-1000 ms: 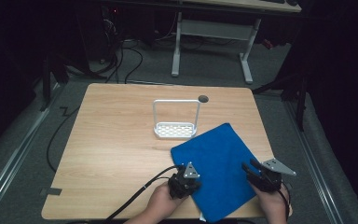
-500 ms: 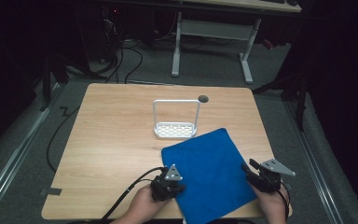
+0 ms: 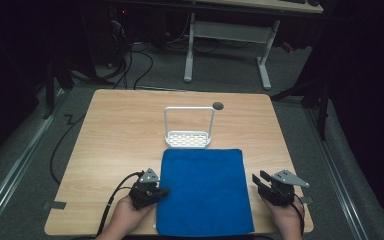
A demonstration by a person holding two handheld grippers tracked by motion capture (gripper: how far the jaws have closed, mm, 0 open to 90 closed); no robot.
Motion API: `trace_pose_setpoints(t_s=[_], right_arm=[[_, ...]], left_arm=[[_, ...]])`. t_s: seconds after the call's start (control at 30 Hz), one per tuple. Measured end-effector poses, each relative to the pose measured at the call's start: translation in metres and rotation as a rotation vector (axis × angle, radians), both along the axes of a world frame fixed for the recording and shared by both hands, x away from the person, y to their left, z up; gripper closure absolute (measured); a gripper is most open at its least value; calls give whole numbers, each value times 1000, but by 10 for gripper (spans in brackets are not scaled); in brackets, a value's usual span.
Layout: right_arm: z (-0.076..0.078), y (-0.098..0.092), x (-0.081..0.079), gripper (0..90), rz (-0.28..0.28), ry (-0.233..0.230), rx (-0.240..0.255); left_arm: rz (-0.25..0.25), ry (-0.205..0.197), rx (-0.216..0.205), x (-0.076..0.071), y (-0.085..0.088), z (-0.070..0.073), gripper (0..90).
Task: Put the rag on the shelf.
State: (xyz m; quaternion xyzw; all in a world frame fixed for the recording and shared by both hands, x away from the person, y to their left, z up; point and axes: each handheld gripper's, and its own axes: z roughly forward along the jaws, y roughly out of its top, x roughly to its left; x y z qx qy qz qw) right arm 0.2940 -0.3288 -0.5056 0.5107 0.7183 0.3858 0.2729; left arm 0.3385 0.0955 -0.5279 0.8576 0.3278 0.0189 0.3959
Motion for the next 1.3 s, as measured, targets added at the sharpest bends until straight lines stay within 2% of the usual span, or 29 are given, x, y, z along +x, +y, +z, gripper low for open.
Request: trace_pose_setpoints(t_s=[0.03,0.07,0.1,0.13,0.17,0.2,0.3,0.43,0.5,0.6,0.77,0.97,1.03,1.13,1.3], right_arm=[[0,3,1,642,10,3,0],[-1,11,4,695,47,7,-14],[-1,11,4,695,47,7,-14],[-2,20,7,769,80,19,-36],[-2,20,7,769,80,19,-36],[-3,28,12,845,107,36,-53],[-5,35,17,898,132,51,-70],[-11,44,26,900,146,92,-110],[-16,45,28,900,142,116,-128],[-20,45,29,900,131,143,-143],[-21,47,28,900,147,137,-143],[-21,57,23,900,196,131,-149],[-22,59,20,900,213,132,-141],[-22,62,17,900,234,137,-124],[-22,69,11,900,273,136,-129]], left_arm=[[13,4,-1,1,3,0,900],[24,6,-2,2,5,1,884],[31,0,-3,2,7,2,884],[42,-4,-14,3,8,3,848],[52,-8,-31,5,9,5,848],[73,-26,-68,9,9,9,818],[87,-40,-84,15,6,11,780],[95,-34,-70,28,-4,4,771],[82,-40,-27,29,-10,0,772],[78,-54,-8,26,-12,-2,774],[75,-39,-25,22,-4,-3,782],[66,-29,-19,8,10,-2,784],[63,-27,-4,3,16,-1,786],[71,-23,-8,-1,21,-1,788],[81,-15,-13,-1,27,-1,789]])
